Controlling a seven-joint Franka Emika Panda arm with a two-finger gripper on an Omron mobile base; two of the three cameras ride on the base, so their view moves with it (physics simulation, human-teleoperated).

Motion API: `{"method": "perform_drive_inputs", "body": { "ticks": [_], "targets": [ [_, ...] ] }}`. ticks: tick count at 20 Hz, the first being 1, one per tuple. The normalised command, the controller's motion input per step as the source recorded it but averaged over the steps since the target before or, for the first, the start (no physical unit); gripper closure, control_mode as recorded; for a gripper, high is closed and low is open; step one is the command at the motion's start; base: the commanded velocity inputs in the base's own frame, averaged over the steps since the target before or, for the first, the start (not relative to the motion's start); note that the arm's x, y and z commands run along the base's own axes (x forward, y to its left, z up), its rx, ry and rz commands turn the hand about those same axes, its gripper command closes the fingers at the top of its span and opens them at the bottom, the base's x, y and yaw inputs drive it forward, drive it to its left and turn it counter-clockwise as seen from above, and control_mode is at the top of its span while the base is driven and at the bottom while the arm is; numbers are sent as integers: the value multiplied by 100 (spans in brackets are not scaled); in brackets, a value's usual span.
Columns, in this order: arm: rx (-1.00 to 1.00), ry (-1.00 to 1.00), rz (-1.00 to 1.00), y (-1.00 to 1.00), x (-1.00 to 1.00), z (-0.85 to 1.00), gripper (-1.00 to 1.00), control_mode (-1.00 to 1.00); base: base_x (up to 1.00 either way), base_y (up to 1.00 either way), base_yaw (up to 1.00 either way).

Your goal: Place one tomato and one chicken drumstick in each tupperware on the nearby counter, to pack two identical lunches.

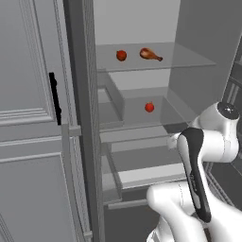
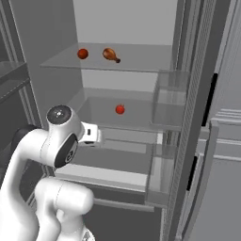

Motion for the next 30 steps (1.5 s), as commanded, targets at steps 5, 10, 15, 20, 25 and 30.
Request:
{"method": "perform_drive_inputs", "body": {
  "ticks": [5,10,15,20,25,30],
  "targets": [
    [0,-1,-4,-7,53,-18,-100,-100,12,0,-2],
    [0,-1,-3,-15,82,-14,-100,-100,0,0,0],
    [3,-1,-8,-14,85,0,-100,-100,0,0,0],
    [5,-3,-14,0,70,0,-100,-100,0,0,0],
    [2,0,-12,-2,72,-2,-100,-100,0,0,0],
    [2,0,-3,-15,49,0,-100,-100,0,0,0]
  ]
}}
